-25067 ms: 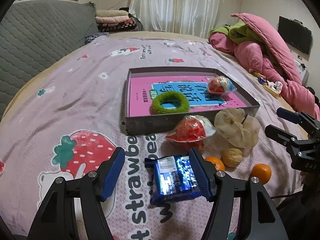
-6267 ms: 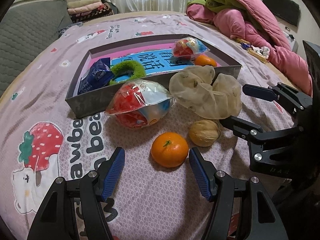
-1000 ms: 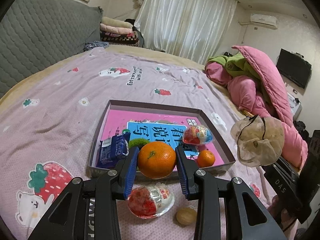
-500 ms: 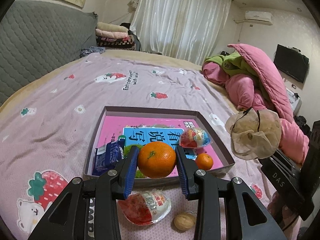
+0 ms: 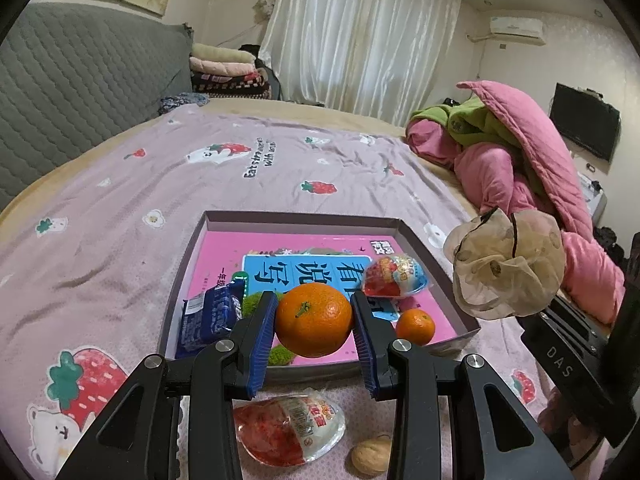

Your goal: Organize objects

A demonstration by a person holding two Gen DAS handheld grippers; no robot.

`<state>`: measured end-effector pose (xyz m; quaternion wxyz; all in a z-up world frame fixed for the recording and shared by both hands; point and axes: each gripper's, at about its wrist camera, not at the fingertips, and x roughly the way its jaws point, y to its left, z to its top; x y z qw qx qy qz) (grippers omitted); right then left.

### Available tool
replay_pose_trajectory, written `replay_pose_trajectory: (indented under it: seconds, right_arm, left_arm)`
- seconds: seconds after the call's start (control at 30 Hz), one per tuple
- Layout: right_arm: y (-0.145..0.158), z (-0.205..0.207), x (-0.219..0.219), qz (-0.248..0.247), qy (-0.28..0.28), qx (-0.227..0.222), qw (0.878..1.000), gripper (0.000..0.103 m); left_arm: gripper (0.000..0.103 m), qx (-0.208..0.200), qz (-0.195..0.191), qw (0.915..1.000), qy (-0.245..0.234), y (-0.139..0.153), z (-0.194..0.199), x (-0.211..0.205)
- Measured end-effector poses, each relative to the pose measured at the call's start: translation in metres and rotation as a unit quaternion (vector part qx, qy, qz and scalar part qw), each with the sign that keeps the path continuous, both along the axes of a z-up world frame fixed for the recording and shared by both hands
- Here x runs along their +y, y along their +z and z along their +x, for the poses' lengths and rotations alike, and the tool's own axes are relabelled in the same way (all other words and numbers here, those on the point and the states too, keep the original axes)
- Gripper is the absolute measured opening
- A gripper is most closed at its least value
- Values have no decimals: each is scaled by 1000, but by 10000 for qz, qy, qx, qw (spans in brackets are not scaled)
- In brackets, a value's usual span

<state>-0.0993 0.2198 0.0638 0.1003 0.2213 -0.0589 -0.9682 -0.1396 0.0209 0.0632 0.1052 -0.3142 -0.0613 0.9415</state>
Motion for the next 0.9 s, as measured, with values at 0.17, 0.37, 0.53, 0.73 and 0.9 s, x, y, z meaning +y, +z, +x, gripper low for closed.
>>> replay_pose_trajectory:
  seconds: [0.17,0.37,0.53,0.73,0.9]
  right_arm:
    - [-4,-5,-3,33,4,-81,10000,16]
    - [-7,-11,-8,47,-19,-124,9999,16]
    - [-11,-15,-8,37,-78,-195,9998,16]
    - [-18,-22,-7,18,-190,-354,9992,16]
    - [-23,-27,-1,-33,-268,-498,9984,16]
  left_arm:
    - [38,-96,10,9999,-70,-6,-7,5]
    - [38,-158,21,9998,-71,-12,-15,8]
    - [38,-267,62,9996,-86,-17,-25,11]
    - [38,-413,102,9990,-110,-23,-34,14]
    - [38,-485,119,9987,-120,-25,-38,17]
